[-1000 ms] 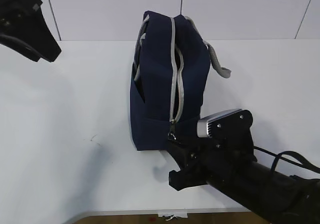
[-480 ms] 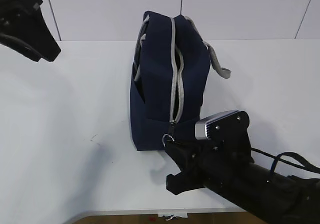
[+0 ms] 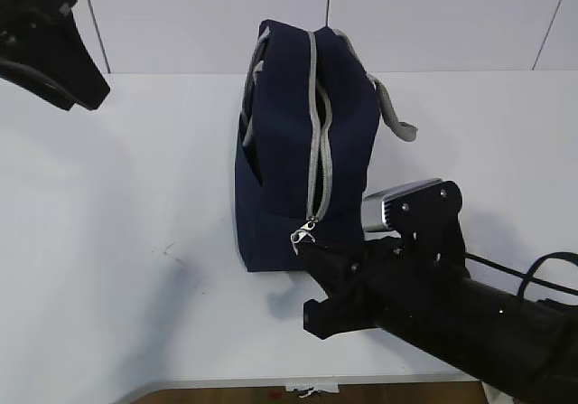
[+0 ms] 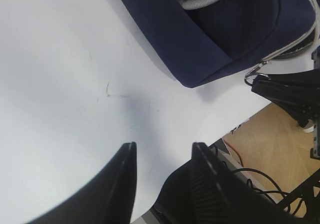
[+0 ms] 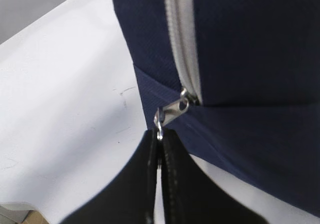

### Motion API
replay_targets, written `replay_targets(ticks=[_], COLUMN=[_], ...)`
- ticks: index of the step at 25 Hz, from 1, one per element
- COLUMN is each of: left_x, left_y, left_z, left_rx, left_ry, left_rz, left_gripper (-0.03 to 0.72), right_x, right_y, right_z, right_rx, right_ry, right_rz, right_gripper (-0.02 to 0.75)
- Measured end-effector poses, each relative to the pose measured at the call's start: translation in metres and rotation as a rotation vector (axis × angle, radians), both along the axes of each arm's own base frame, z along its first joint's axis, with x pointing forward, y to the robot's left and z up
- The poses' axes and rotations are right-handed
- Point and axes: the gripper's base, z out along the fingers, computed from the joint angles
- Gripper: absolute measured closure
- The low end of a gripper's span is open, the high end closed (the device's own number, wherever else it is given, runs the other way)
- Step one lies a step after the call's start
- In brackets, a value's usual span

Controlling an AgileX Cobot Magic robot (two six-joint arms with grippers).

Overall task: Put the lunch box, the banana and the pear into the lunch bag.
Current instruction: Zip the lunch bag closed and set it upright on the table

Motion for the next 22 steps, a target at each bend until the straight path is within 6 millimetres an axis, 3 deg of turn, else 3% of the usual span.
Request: replay_targets(ticks=[14, 22], left_x=[0.000, 0.000], left_y=[0.000, 0.005], left_z=[0.000, -0.009], left_rx=[0.002, 0.075], left_ry=[0.000, 0.003], left_rz=[0.001, -0.001], left_gripper=[0.411, 0.411], right_x=[-0.013, 0.002], right_y=[-0.011, 0.001], right_z=[0.050, 0.080], right_rx=[-0.010, -0.071], right_ry=[-0.033, -0.030], right_rz=[0.005, 0.020], right_gripper=[0.747, 0.747])
